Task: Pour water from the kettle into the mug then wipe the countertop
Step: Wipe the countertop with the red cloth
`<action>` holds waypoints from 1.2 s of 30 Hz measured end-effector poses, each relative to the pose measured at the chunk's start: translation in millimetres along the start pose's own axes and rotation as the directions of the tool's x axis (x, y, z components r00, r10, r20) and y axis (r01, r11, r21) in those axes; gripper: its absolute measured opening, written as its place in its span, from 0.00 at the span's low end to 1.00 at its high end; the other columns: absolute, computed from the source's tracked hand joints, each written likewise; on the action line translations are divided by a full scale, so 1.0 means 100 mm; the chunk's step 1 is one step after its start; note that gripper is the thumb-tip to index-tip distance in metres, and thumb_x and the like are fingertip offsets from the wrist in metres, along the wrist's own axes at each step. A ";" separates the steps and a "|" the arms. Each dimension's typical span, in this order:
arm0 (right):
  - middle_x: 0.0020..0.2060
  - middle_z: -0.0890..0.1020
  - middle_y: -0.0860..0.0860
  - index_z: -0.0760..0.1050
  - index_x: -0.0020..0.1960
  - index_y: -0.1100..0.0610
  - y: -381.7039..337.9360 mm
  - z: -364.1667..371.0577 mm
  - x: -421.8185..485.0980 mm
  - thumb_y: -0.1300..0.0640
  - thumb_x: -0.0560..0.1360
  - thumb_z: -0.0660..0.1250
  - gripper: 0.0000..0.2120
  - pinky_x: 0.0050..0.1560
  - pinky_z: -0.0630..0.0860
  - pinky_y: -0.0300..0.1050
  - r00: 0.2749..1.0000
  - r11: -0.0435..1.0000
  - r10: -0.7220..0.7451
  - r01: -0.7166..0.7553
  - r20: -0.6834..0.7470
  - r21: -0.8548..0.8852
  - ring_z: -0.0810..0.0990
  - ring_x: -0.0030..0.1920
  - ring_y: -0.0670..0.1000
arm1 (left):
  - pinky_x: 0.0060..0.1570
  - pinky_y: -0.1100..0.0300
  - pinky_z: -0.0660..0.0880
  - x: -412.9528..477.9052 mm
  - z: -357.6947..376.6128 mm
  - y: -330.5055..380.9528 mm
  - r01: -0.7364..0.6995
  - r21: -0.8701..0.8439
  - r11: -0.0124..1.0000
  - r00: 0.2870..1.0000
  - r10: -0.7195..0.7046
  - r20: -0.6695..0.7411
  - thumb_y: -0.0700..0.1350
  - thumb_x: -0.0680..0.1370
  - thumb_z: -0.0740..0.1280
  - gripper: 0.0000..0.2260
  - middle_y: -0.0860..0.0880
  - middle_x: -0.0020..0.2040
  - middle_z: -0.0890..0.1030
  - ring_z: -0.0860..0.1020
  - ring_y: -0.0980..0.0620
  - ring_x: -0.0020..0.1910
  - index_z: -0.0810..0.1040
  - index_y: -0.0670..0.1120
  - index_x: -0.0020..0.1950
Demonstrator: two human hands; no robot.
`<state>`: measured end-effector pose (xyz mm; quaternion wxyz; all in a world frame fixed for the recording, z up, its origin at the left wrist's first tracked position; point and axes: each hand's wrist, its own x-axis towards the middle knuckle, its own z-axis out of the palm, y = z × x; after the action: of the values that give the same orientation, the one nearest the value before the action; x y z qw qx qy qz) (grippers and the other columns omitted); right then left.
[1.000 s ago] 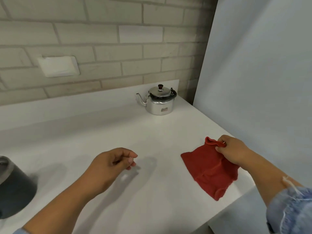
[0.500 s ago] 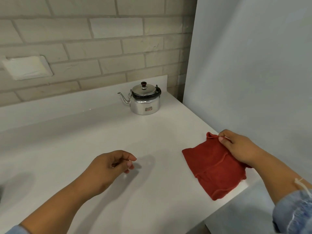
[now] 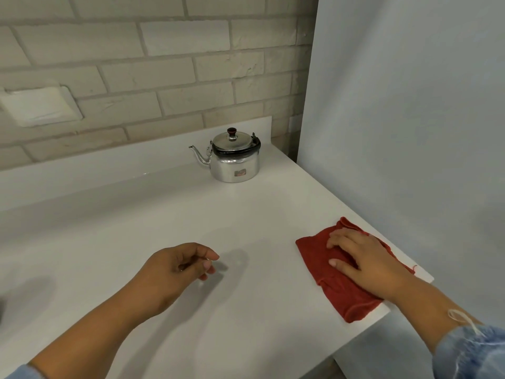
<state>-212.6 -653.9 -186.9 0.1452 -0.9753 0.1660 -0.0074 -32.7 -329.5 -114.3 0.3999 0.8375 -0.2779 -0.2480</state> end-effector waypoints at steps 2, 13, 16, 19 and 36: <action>0.71 0.62 0.38 0.61 0.66 0.35 0.03 0.05 0.02 0.27 0.69 0.39 0.30 0.74 0.54 0.58 0.999 0.999 0.031 -0.031 0.031 -0.019 0.58 0.73 0.44 | 0.51 0.58 0.76 -0.01 -0.01 0.00 0.007 -0.001 1.000 1.000 -0.007 0.000 0.43 0.77 0.65 0.07 0.53 0.44 0.85 0.83 0.56 0.42 0.81 0.53 0.49; 0.76 0.40 0.39 0.37 0.58 0.16 0.04 -0.12 0.22 0.20 0.59 0.40 0.28 0.69 0.43 0.72 0.957 0.979 0.168 -0.134 0.238 -0.154 0.36 0.76 0.57 | 0.52 0.56 0.75 -0.07 0.01 0.02 0.010 0.001 1.000 1.000 -0.010 0.003 0.43 0.78 0.65 0.08 0.53 0.45 0.85 0.83 0.56 0.43 0.81 0.54 0.49; 0.76 0.41 0.38 0.39 0.57 0.15 0.04 -0.20 0.27 0.16 0.52 0.41 0.34 0.69 0.43 0.73 0.937 0.978 0.191 -0.154 0.294 -0.142 0.38 0.76 0.58 | 0.52 0.54 0.76 -0.08 -0.01 0.02 0.015 0.005 1.000 1.000 -0.015 0.001 0.43 0.78 0.65 0.08 0.53 0.45 0.85 0.83 0.56 0.43 0.81 0.54 0.49; 0.77 0.46 0.39 0.47 0.65 0.21 0.01 -0.17 0.27 0.17 0.55 0.40 0.38 0.69 0.39 0.72 0.970 0.978 0.164 -0.137 0.178 -0.158 0.38 0.76 0.56 | 0.54 0.54 0.76 -0.10 -0.02 0.03 0.012 0.004 1.000 1.000 -0.012 -0.008 0.43 0.78 0.65 0.08 0.53 0.45 0.85 0.83 0.56 0.43 0.81 0.53 0.49; 0.76 0.47 0.38 0.43 0.71 0.29 0.04 0.11 0.22 0.24 0.67 0.36 0.33 0.72 0.46 0.68 0.995 0.980 0.095 -0.086 0.038 -0.179 0.42 0.77 0.53 | 0.48 0.62 0.76 -0.49 -0.05 -0.04 0.099 0.007 0.995 0.986 -0.097 -0.138 0.43 0.77 0.66 0.07 0.53 0.43 0.86 0.83 0.57 0.43 0.82 0.53 0.48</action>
<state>-192.8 -661.7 -199.4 0.0617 -0.9757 0.2069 0.0364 -63.9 -291.8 -105.4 0.3995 0.8680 -0.2098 -0.2072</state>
